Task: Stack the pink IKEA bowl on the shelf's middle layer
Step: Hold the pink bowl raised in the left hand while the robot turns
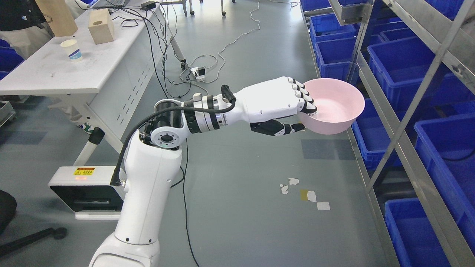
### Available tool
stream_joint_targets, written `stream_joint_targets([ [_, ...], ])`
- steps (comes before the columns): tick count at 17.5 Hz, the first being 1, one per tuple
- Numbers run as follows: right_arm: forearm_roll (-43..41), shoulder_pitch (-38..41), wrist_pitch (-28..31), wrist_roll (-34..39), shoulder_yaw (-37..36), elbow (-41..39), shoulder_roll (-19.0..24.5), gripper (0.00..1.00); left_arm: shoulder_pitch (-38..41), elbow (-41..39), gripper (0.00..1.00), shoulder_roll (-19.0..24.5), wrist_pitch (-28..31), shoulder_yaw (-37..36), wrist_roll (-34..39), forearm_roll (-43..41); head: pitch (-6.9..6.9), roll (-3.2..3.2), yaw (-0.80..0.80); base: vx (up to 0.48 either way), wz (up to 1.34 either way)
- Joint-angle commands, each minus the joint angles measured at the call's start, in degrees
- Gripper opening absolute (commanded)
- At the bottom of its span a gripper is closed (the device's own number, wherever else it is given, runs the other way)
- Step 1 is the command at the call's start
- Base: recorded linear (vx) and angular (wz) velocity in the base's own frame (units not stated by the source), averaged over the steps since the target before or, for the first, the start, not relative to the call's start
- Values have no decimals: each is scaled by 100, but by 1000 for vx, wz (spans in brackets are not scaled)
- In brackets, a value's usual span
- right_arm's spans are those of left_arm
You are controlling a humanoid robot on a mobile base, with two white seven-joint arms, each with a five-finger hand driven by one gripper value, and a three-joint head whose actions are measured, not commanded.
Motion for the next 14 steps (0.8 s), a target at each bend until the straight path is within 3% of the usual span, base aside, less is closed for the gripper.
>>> stream_joint_targets([
  [1,2,0,3,2,26,-100,-100,100,-2,-11,1,100,-1,9,2,4,0,0,0,381,72],
  [14,2,0,3,2,26,-100,-100,100,-230,-19,2,100,-1,0,125,197,0,0,0,342,111],
])
